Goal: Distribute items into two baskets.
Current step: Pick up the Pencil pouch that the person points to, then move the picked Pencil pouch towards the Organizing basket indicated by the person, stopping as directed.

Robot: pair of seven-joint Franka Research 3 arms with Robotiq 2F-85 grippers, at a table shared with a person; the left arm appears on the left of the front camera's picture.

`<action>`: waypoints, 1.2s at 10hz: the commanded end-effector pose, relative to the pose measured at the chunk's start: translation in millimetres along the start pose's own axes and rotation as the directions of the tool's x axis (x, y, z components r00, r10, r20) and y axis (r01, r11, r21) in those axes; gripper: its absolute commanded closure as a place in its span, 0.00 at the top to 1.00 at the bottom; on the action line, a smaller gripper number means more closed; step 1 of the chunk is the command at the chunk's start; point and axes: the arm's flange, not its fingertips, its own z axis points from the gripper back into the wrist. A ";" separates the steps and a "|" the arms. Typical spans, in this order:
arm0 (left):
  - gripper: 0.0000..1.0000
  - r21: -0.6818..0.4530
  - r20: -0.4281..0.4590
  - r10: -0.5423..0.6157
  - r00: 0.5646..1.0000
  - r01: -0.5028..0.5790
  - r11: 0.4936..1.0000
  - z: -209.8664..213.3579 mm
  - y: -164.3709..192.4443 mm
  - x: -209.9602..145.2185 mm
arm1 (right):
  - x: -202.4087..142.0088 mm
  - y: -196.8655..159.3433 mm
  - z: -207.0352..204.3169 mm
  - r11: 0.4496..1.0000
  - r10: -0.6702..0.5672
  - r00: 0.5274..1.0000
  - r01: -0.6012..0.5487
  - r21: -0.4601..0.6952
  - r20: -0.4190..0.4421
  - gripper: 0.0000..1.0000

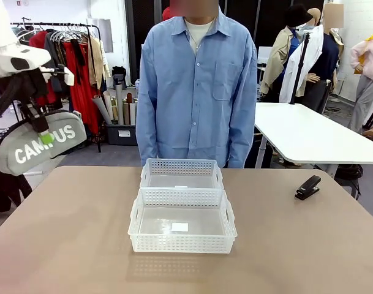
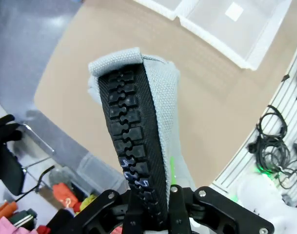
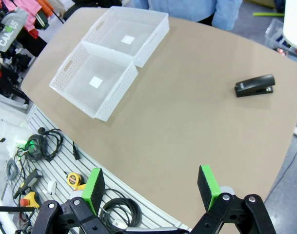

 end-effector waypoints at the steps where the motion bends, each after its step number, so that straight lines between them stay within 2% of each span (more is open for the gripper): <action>1: 0.00 0.009 -0.031 -0.046 0.998 0.046 0.999 2.5 -2.3 -3.3 | 0.2 1.3 0.3 1.000 0.004 1.000 -0.004 0.010 0.007 1.00; 2: 0.00 -0.015 -0.043 -0.089 0.995 0.088 0.996 0.7 -1.9 -4.9 | 0.2 1.3 0.3 1.000 0.004 1.000 -0.004 0.010 0.007 1.00; 3: 0.00 0.008 -0.007 -0.013 1.000 0.013 1.000 3.2 -3.3 1.0 | 0.2 1.3 0.3 1.000 0.004 1.000 -0.004 0.010 0.007 1.00; 12: 0.00 0.008 -0.007 -0.013 1.000 0.013 1.000 3.2 -3.3 1.0 | 0.2 1.3 0.3 1.000 0.004 1.000 -0.004 0.010 0.007 1.00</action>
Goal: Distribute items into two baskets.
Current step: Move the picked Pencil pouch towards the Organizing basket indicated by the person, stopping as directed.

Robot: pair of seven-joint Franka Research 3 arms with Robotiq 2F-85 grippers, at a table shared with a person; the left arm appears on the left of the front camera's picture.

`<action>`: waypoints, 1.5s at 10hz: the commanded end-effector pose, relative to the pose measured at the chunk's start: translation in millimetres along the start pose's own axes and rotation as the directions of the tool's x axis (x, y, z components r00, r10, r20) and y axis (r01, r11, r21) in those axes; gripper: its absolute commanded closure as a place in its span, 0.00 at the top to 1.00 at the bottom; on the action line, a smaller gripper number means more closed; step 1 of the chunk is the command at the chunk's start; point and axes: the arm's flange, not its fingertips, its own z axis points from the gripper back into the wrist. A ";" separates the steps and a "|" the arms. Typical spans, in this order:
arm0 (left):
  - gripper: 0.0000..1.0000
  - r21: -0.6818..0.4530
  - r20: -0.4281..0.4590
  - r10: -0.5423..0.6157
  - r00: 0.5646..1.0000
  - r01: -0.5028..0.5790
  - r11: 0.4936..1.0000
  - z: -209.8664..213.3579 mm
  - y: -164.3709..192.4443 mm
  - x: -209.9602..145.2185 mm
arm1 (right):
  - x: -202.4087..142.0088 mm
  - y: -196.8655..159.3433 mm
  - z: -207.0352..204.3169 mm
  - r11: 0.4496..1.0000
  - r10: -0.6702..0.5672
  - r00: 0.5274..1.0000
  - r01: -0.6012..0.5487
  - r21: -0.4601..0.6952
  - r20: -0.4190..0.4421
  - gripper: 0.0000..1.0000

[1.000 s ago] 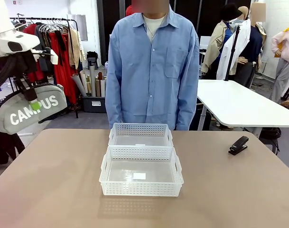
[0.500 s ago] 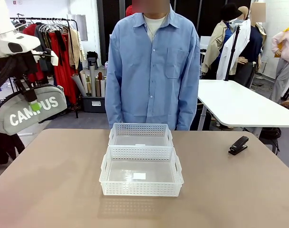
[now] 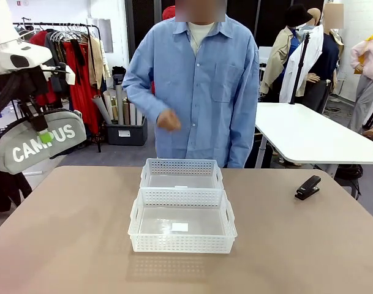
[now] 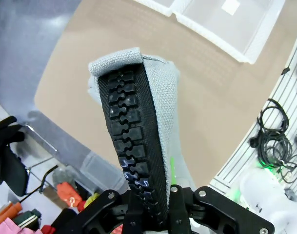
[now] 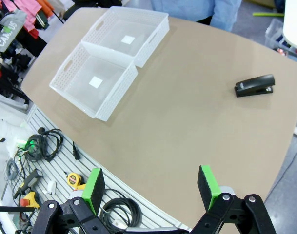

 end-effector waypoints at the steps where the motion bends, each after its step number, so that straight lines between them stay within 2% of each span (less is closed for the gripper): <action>1: 0.00 0.006 0.012 0.015 1.000 -0.015 1.000 2.1 1.0 0.1 | 0.2 1.3 0.3 1.000 0.004 1.000 -0.004 0.010 0.007 1.00; 15: 0.00 0.006 0.012 0.015 1.000 -0.015 1.000 2.1 1.0 0.1 | 0.2 1.3 0.3 1.000 0.004 1.000 -0.004 0.010 0.007 1.00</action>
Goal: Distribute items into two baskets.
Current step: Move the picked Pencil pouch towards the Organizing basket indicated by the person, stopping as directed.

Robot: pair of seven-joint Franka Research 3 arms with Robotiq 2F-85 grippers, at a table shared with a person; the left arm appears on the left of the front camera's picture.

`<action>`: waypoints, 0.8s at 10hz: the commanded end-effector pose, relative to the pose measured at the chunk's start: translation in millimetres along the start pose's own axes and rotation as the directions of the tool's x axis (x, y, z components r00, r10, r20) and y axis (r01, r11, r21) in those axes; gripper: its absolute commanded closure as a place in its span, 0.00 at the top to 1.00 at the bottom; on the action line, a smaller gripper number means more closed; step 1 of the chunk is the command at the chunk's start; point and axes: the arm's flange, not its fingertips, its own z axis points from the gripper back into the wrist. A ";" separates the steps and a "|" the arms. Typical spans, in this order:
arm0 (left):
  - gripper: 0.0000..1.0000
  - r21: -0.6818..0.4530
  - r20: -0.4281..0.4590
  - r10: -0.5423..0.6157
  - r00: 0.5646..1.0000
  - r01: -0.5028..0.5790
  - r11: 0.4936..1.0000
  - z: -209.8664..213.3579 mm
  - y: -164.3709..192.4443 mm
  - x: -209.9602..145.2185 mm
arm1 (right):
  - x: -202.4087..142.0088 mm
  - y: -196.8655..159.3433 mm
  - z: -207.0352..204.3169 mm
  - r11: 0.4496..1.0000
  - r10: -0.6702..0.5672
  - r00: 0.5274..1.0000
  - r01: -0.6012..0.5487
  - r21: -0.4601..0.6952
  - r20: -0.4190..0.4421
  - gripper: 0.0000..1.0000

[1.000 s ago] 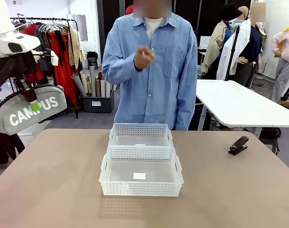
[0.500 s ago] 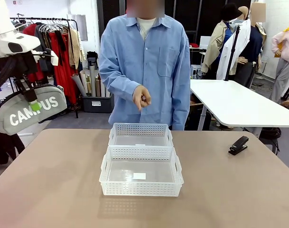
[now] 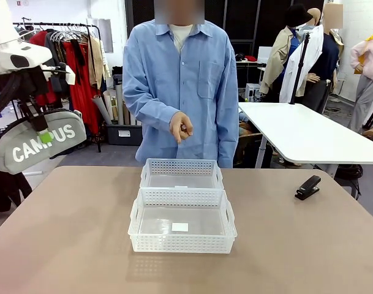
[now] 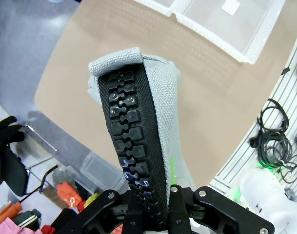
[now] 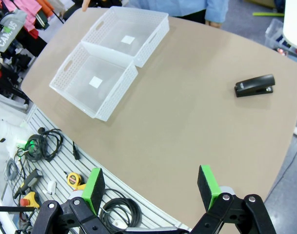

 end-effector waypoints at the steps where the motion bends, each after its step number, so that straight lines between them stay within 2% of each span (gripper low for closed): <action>1: 0.00 0.000 0.000 0.000 1.000 0.000 1.000 0.0 0.0 0.0 | 0.2 1.3 0.3 1.000 0.004 1.000 -0.004 0.010 0.007 1.00; 5: 0.00 -0.006 -0.028 -0.081 0.996 0.081 0.997 1.9 -28.3 -6.9 | 0.2 1.3 0.3 1.000 0.004 1.000 -0.004 0.010 0.007 1.00; 8: 0.00 -0.083 -0.027 -0.256 0.966 0.253 0.964 -14.6 -50.3 -21.9 | 0.2 1.3 0.3 1.000 0.004 1.000 -0.004 0.010 0.007 1.00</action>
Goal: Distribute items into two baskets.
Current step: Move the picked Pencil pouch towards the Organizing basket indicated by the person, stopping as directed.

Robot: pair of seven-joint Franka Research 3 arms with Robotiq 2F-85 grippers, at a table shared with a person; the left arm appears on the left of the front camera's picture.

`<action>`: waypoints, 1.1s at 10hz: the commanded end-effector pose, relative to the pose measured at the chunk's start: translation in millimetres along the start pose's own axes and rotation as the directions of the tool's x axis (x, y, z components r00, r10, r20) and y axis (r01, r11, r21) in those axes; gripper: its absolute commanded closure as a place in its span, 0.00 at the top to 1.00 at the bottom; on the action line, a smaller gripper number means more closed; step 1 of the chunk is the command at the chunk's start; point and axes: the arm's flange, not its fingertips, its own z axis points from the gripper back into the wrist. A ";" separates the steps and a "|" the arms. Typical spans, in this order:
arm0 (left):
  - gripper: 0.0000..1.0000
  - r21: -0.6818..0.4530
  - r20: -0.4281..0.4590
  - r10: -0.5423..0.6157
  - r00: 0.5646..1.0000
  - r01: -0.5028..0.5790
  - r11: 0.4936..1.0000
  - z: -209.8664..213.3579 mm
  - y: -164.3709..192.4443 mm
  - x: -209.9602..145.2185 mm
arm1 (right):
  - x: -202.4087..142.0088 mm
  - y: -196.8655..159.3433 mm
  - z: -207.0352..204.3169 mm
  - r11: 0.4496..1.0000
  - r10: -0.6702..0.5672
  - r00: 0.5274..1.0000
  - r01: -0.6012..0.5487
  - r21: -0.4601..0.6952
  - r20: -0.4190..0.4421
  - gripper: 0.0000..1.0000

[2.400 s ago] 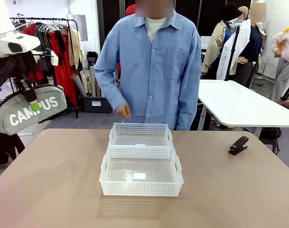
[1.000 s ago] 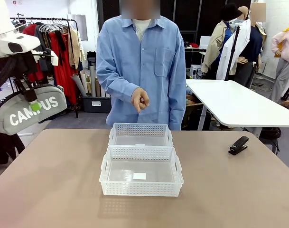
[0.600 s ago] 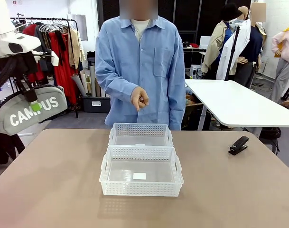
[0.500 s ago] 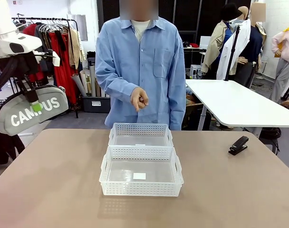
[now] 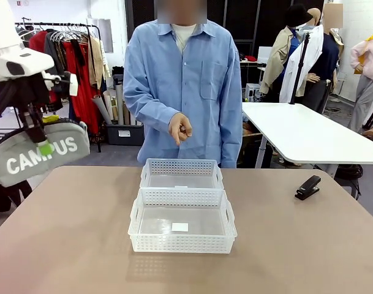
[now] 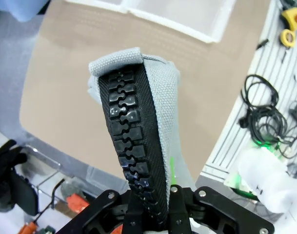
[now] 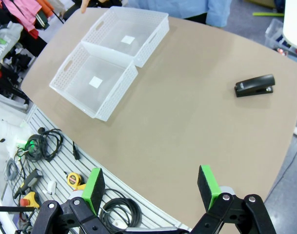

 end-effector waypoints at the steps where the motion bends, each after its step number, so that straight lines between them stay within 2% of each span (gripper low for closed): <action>1: 0.00 -0.023 -0.006 -0.097 0.995 0.097 0.995 -15.6 -12.2 -12.5 | 0.2 1.3 0.3 1.000 0.004 1.000 -0.004 0.010 0.007 1.00; 3: 0.00 -0.045 0.010 -0.143 0.990 0.143 0.989 -33.5 -20.9 -1.5 | 0.2 1.3 0.3 1.000 0.004 1.000 -0.004 0.010 0.007 1.00; 7: 0.00 -0.056 0.012 -0.256 0.967 0.256 0.965 -52.9 -32.3 45.3 | 0.2 1.3 0.3 1.000 0.004 1.000 -0.004 0.010 0.007 1.00; 11: 0.00 -0.109 0.003 -0.391 0.920 0.389 0.915 -67.0 -42.0 81.3 | 0.2 1.3 0.3 1.000 0.004 1.000 -0.004 0.010 0.007 1.00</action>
